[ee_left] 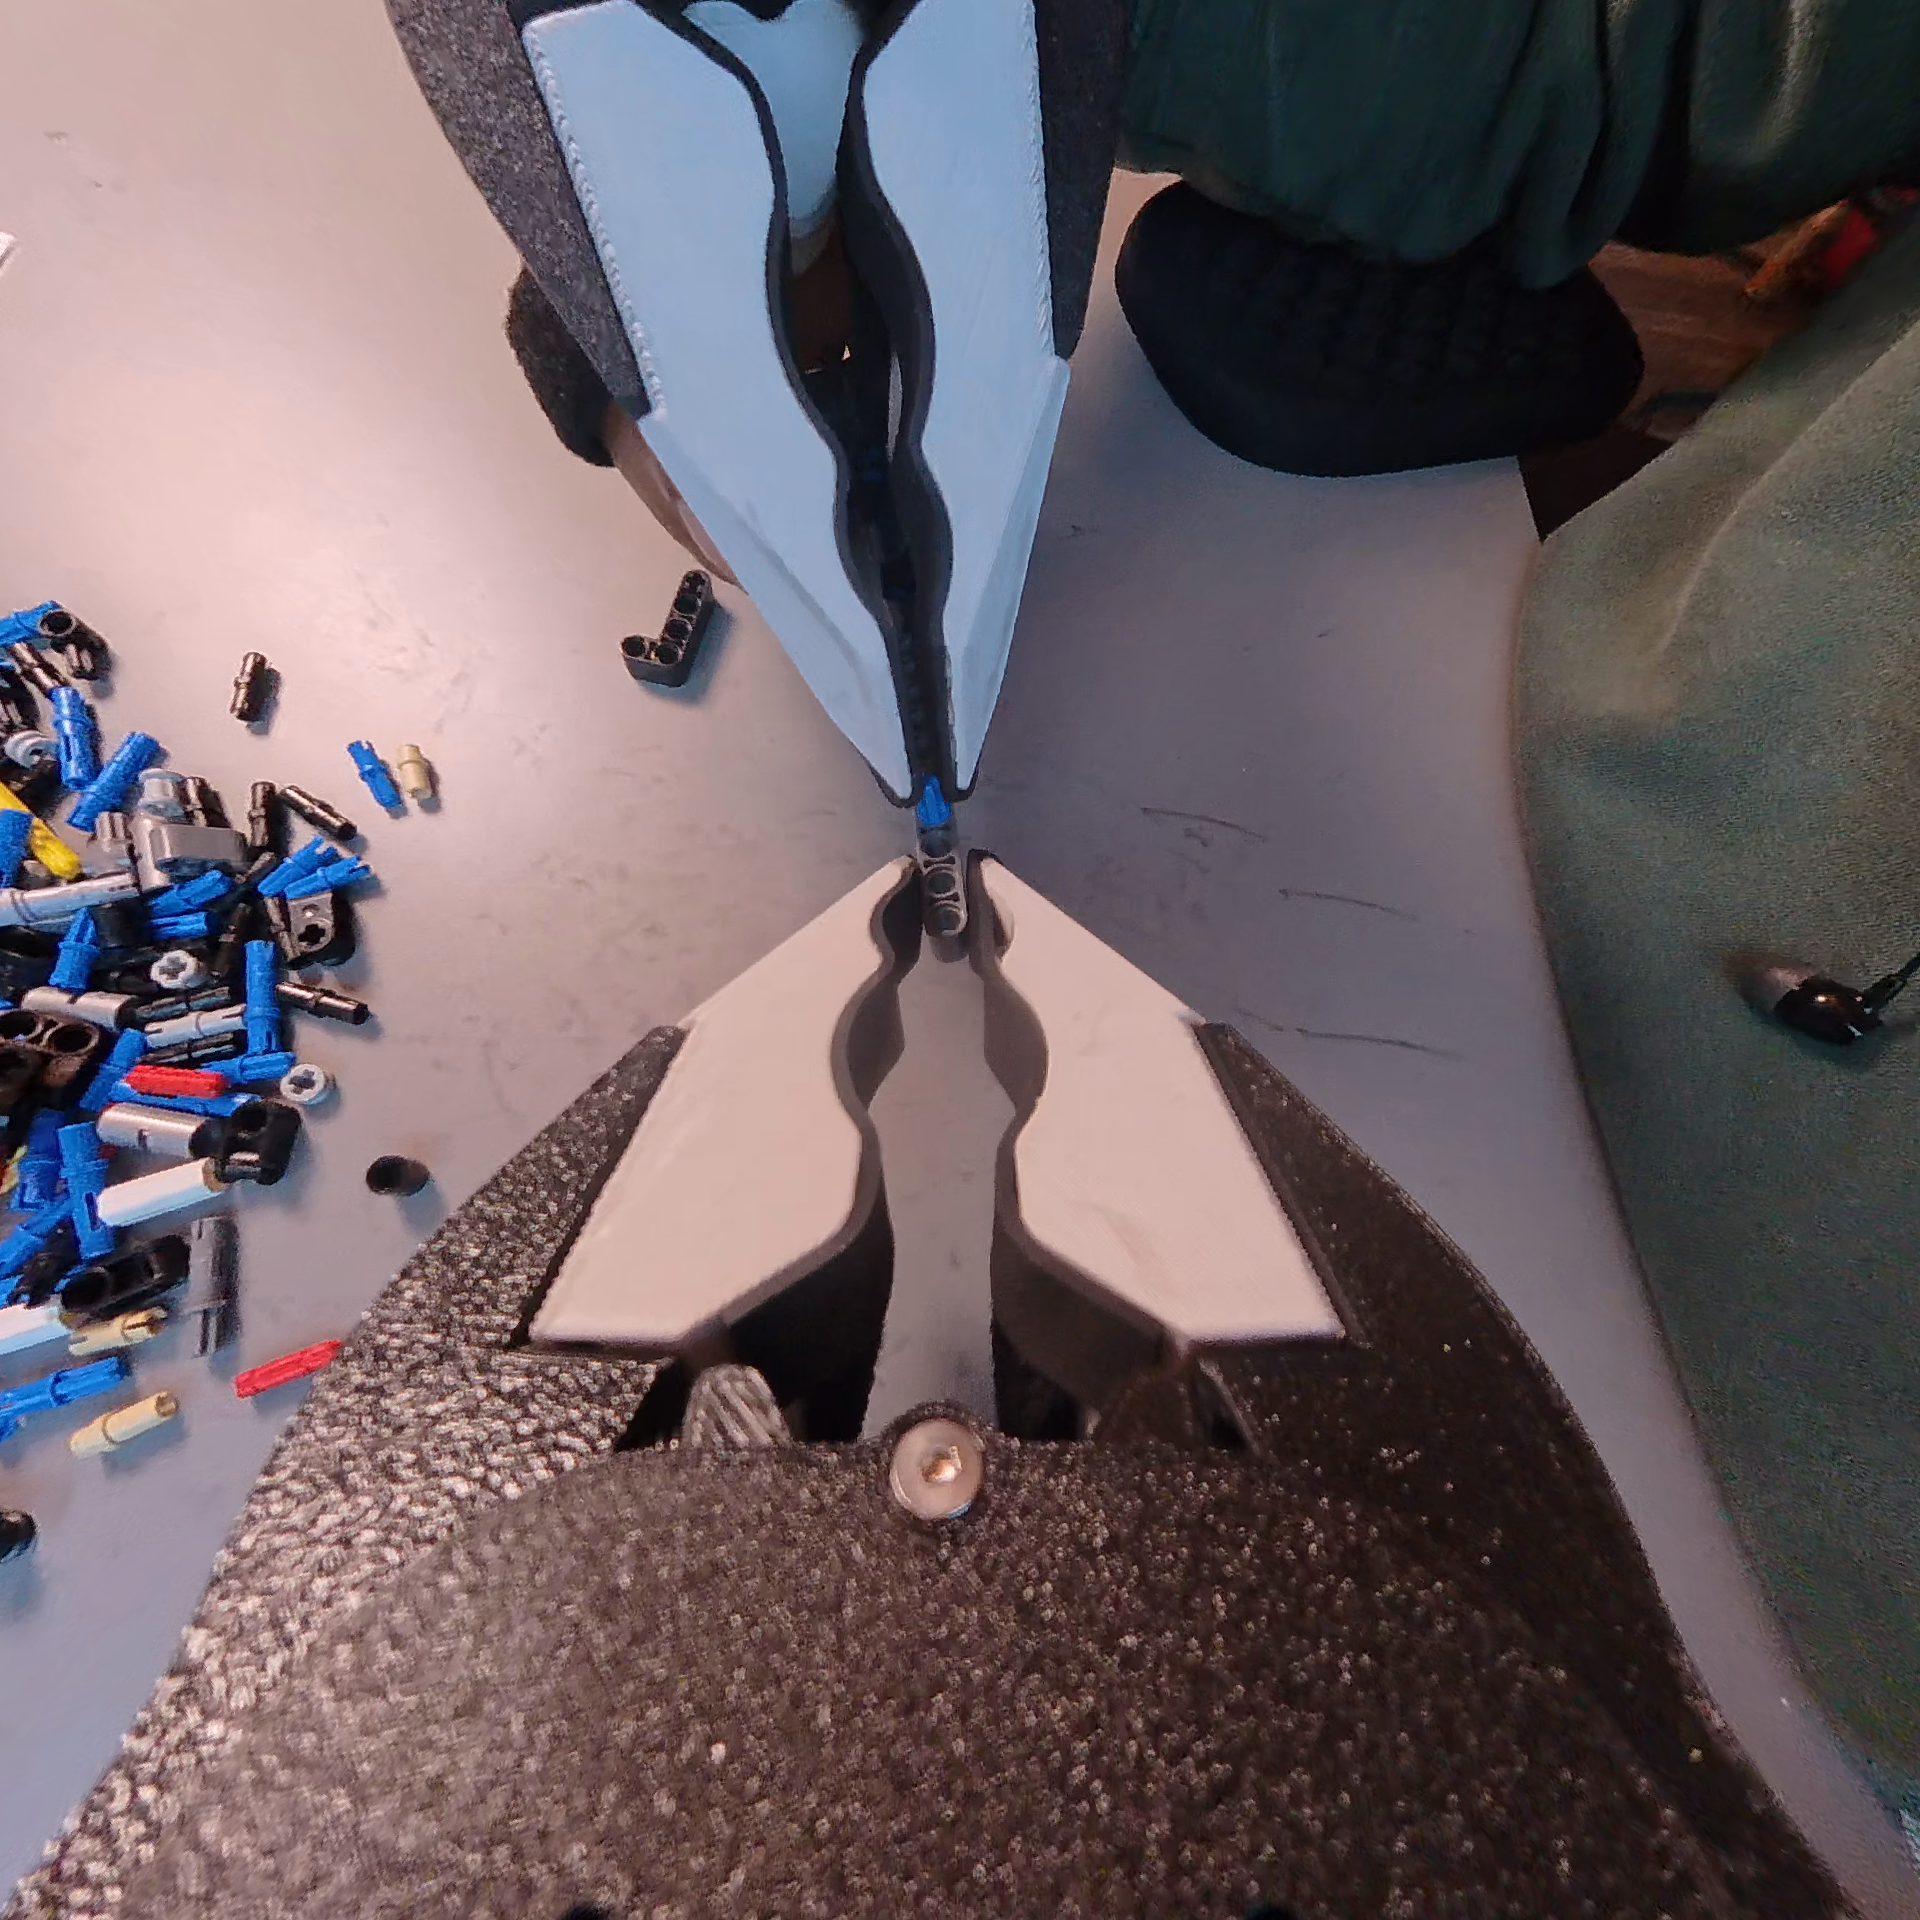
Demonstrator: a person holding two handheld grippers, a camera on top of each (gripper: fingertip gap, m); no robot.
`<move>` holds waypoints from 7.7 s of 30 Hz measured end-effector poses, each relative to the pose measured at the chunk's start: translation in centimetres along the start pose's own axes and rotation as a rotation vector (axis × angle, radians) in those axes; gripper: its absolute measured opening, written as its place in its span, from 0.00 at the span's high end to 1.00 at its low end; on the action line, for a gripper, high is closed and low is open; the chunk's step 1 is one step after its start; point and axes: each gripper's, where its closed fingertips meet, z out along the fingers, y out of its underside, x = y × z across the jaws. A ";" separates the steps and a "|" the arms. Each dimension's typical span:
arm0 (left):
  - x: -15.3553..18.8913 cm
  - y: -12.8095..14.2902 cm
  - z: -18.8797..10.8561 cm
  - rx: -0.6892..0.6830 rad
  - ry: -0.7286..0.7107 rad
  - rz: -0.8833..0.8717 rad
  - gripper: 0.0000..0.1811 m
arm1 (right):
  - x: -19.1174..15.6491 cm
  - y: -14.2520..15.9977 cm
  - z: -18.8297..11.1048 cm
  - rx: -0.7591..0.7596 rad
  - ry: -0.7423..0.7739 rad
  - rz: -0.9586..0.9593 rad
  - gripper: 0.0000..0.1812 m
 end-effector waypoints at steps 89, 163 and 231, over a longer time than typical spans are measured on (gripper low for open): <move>-5.5 -1.7 -3.0 0.256 -0.208 -0.161 0.81 | 4.0 9.5 -5.3 -0.437 0.182 0.186 0.90; 0.9 1.0 1.6 -0.054 -0.128 -0.125 0.70 | -0.4 5.1 -5.1 -0.486 1.094 -0.590 0.89; -31.1 -15.1 -16.7 0.697 -1.132 -0.111 0.66 | 8.9 -3.6 -14.5 0.225 1.086 0.102 0.72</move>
